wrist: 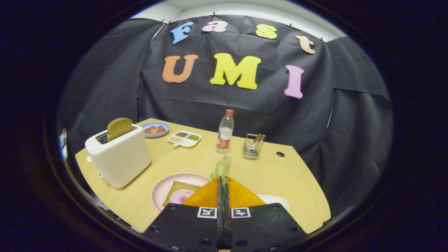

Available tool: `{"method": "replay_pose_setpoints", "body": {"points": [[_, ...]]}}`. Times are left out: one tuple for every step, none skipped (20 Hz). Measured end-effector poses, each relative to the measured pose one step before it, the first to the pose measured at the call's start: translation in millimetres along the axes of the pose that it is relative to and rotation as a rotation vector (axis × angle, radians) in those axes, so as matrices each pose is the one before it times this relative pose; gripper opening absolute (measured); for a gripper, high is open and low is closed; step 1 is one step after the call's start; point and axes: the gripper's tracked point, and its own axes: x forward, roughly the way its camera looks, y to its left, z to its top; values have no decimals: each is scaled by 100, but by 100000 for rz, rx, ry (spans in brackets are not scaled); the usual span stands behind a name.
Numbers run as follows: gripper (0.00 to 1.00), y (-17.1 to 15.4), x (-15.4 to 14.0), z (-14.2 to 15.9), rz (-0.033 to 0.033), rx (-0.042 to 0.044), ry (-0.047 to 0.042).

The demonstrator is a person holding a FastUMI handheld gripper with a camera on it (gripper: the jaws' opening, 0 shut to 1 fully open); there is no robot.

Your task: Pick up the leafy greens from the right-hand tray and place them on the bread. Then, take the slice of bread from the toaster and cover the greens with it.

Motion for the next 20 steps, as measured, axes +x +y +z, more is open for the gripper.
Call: {"method": "replay_pose_setpoints", "body": {"points": [[0,1770,368,-74,3234,88,814],[0,1781,461,65,3175,-209,336],[0,1553,353,146,2708,76,80],[0,1614,399,63,3033,141,150],[0,1653,331,-21,3675,831,-58],[0,1384,514,5,3224,920,442],[0,968,778,-231,2984,1118,723],[0,702,599,-350,1867,1222,1513],[0,366,575,-281,1145,815,580],[0,-283,918,-465,-469,-52,1042],[0,-1171,871,-751,-3338,-801,1604],[0,-1367,908,-667,-3196,-760,1485],[0,-954,1157,-672,-2354,-250,1366],[0,-1077,888,-755,-2102,674,1957],[0,-834,730,-709,-999,1309,2240],[0,-619,573,-443,-95,2253,1314],[0,-541,608,-428,-129,1878,1412],[0,-520,584,-261,-464,1429,1391],[0,-337,475,-232,-705,981,1025],[0,-312,304,-66,-613,867,61]]}}
